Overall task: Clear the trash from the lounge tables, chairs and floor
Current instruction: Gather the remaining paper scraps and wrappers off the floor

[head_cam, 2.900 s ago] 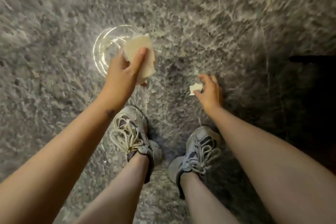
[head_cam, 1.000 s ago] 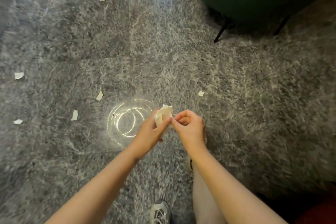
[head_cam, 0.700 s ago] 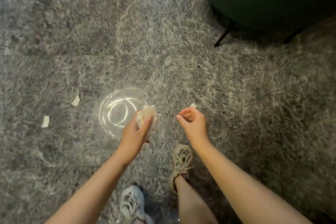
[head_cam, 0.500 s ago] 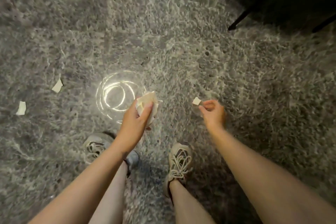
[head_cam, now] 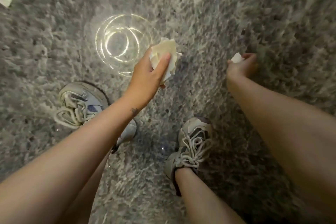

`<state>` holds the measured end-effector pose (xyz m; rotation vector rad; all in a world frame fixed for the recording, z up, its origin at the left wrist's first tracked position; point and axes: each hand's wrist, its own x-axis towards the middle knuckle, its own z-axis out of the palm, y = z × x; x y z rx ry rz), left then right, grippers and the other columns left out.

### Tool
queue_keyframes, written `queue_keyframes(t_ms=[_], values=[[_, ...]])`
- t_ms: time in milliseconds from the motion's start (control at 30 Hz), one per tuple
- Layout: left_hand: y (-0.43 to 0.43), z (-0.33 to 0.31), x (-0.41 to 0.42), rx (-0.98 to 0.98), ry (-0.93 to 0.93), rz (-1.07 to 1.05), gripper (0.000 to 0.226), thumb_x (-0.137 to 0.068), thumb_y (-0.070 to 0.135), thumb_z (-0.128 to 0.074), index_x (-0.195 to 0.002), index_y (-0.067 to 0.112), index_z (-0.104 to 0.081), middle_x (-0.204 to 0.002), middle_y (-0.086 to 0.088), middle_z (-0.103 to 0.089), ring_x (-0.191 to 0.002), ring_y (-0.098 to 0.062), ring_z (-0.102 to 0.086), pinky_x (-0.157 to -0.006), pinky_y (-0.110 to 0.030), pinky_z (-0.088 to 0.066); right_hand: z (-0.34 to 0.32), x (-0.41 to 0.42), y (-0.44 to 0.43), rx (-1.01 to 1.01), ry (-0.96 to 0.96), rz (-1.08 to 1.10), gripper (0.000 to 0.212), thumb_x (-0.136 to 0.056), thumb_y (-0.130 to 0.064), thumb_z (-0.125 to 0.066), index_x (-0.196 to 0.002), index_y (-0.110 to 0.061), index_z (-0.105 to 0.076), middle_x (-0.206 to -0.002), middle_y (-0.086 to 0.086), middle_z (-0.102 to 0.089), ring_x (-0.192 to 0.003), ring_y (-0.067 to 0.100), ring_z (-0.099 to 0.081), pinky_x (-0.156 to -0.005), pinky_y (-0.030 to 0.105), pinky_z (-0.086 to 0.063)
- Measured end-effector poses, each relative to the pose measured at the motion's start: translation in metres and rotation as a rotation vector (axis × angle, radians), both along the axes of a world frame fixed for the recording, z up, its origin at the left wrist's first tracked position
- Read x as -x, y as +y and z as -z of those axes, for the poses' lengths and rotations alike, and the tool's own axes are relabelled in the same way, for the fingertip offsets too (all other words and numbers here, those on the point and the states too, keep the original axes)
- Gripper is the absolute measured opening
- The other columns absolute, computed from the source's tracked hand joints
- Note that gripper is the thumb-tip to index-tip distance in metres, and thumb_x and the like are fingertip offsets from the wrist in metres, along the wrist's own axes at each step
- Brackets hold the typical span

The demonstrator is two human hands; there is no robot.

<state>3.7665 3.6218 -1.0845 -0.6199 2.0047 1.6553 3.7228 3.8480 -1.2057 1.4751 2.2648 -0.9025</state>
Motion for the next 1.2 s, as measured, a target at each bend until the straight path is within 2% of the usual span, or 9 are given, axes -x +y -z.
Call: queue_keyframes(t_ms=[100,300,433,533,667,733,933,1067,1200], values=[[-0.007,-0.003,-0.005,0.028,-0.008,-0.017,0.012,-0.098,0.027,-0.047,-0.109,0.026,-0.052,-0.088,0.005,-0.063,-0.078,-0.013,-0.062,-0.063,-0.031,-0.053,-0.005,0.001,-0.001,-0.009,-0.043,-0.013,0.034,-0.080,-0.008,-0.068,-0.100,-0.019,-0.042,-0.125,0.007,-0.046,-0.111,0.023,-0.049,-0.096,0.033,-0.043],[-0.026,-0.019,0.001,0.024,-0.019,-0.095,0.029,-0.098,0.025,-0.046,-0.121,0.009,-0.053,-0.102,-0.002,-0.063,-0.092,-0.015,-0.059,-0.085,-0.036,-0.048,-0.038,0.007,-0.031,0.054,-0.066,-0.212,0.018,-0.083,-0.002,-0.058,-0.099,-0.010,-0.060,-0.104,0.009,-0.062,-0.099,0.022,-0.057,-0.093,0.030,-0.046],[-0.050,-0.050,0.009,0.018,-0.018,-0.182,0.033,-0.097,0.025,-0.046,-0.123,0.006,-0.053,-0.107,-0.014,-0.064,-0.097,-0.030,-0.060,-0.079,-0.031,-0.046,-0.083,0.015,-0.087,0.158,0.005,-0.368,0.018,-0.081,-0.003,-0.061,-0.096,-0.013,-0.059,-0.087,-0.001,-0.057,-0.080,0.013,-0.054,-0.069,0.020,-0.042],[-0.079,-0.081,0.020,0.008,-0.001,-0.238,0.034,-0.096,0.026,-0.047,-0.125,0.009,-0.052,-0.109,-0.006,-0.064,-0.098,-0.020,-0.061,-0.081,-0.028,-0.048,-0.121,0.031,-0.139,0.268,0.067,-0.462,0.021,-0.081,-0.005,-0.063,-0.094,-0.020,-0.055,-0.075,-0.006,-0.055,-0.068,0.008,-0.054,-0.054,0.007,-0.040],[-0.136,-0.120,0.028,0.005,0.049,-0.341,0.035,-0.095,0.028,-0.048,-0.126,0.011,-0.051,-0.109,0.003,-0.063,-0.100,-0.008,-0.060,-0.082,-0.015,-0.046,-0.163,0.056,-0.217,0.364,0.026,-0.632,0.012,-0.083,-0.010,-0.066,-0.086,-0.020,-0.059,-0.077,-0.007,-0.058,-0.069,0.007,-0.056,-0.057,0.015,-0.044],[-0.173,-0.137,0.030,0.011,0.075,-0.386,0.038,-0.094,0.031,-0.048,-0.126,0.013,-0.052,-0.110,0.004,-0.064,-0.100,-0.005,-0.060,-0.082,-0.015,-0.046,-0.179,0.071,-0.262,0.391,0.037,-0.733,0.012,-0.082,-0.013,-0.068,-0.080,-0.020,-0.058,-0.072,-0.010,-0.056,-0.066,0.005,-0.053,-0.054,0.013,-0.042],[-0.295,-0.176,0.024,0.090,0.148,-0.530,0.030,-0.087,0.041,-0.046,-0.115,0.029,-0.050,-0.099,0.018,-0.062,-0.088,0.007,-0.060,-0.071,-0.008,-0.045,-0.216,0.117,-0.400,0.393,0.077,-0.951,0.017,-0.079,-0.014,-0.072,-0.074,-0.024,-0.059,-0.062,-0.013,-0.051,-0.064,0.007,-0.050,-0.070,0.023,-0.042],[-0.363,-0.173,0.008,0.143,0.152,-0.643,0.026,-0.085,0.044,-0.047,-0.108,0.035,-0.052,-0.092,0.016,-0.062,-0.077,0.009,-0.060,-0.062,-0.009,-0.046,-0.207,0.141,-0.472,0.338,0.049,-1.167,0.016,-0.077,-0.014,-0.074,-0.079,-0.023,-0.061,-0.058,-0.011,-0.050,-0.067,0.010,-0.050,-0.074,0.028,-0.046],[-0.405,-0.143,-0.007,0.163,0.159,-0.811,0.037,-0.086,0.041,-0.047,-0.114,0.019,-0.057,-0.090,0.016,-0.063,-0.077,0.007,-0.061,-0.067,-0.012,-0.047,-0.172,0.149,-0.523,0.273,0.032,-1.361,0.025,-0.077,-0.017,-0.074,-0.067,-0.025,-0.053,-0.060,-0.011,-0.051,-0.070,0.011,-0.051,-0.075,0.029,-0.045]])
